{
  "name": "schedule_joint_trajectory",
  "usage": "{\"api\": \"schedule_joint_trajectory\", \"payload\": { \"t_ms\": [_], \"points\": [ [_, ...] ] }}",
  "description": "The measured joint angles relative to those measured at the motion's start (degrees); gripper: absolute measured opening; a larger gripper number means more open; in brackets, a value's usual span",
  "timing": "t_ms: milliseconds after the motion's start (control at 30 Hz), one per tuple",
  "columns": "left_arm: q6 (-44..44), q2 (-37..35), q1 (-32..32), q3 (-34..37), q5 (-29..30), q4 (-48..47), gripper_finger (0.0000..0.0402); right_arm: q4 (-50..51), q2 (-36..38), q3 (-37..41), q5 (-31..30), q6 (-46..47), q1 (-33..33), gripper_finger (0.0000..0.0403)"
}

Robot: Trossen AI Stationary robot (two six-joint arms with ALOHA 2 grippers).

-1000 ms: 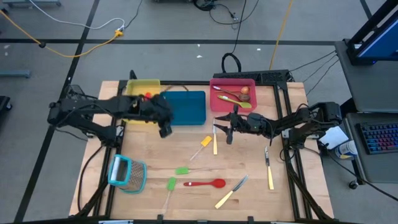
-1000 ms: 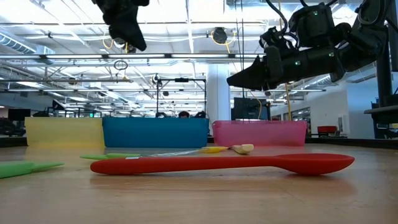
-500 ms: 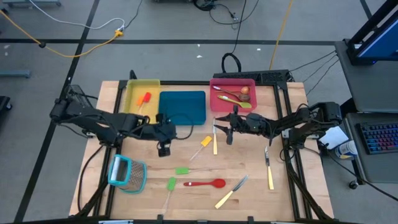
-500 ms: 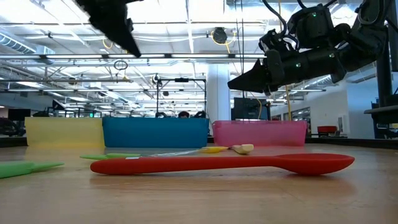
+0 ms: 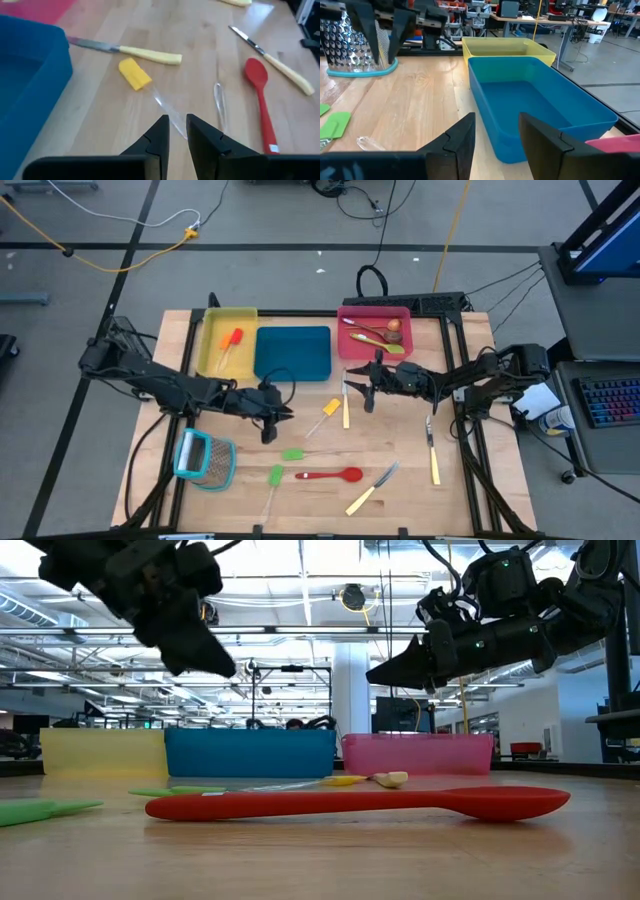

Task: Pick & Place Kitchen Items
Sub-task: Put the top green spatula into the yellow bin

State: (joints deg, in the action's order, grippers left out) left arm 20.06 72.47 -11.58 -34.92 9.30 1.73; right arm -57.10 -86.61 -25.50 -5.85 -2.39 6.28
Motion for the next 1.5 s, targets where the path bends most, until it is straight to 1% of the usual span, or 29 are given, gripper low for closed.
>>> {"api": "schedule_joint_trajectory", "payload": {
  "t_ms": [133,300,400,600,833,933,1167,1233,1367,1500],
  "points": [
    [-4.02,0.05,0.33,0.46,1.23,-0.72,0.0067,0.07,0.0,0.0,-0.02,0.01,-0.01,0.0142],
    [-9.58,0.01,0.73,0.42,1.34,-0.49,0.0067,0.11,0.0,0.0,-0.02,0.0,-0.02,0.0142],
    [-8.37,-0.01,0.73,0.4,1.52,-0.41,0.0067,0.2,0.0,0.0,-0.02,0.0,-0.01,0.0142],
    [-4.55,-0.01,0.75,0.4,4.1,-0.29,0.0067,0.21,0.0,0.0,-0.02,0.0,-0.02,0.0142],
    [-8.99,-0.01,1.46,0.38,2.67,-0.33,0.0067,0.17,0.0,0.0,-0.01,0.0,-0.02,0.0142],
    [-9.05,0.14,1.86,0.36,2.71,-0.3,0.0067,0.17,0.0,0.0,-0.02,-0.02,-0.01,0.0142],
    [-8.23,3.55,1.87,0.31,2.5,0.46,0.0068,0.15,0.0,0.0,-0.02,-0.22,-0.01,0.0142],
    [-8.0,4.02,1.87,0.34,1.13,1.03,0.0068,0.15,0.0,0.0,-0.02,-0.22,0.0,0.0142],
    [-9.47,4.19,1.87,0.31,-2.53,5.19,0.0073,-0.06,0.0,0.0,-0.02,-0.22,-0.02,0.0142],
    [-9.13,4.19,1.76,0.31,-6.61,8.73,0.0108,-0.04,0.0,0.0,-0.02,-0.22,-0.01,0.0142]
  ]
}}
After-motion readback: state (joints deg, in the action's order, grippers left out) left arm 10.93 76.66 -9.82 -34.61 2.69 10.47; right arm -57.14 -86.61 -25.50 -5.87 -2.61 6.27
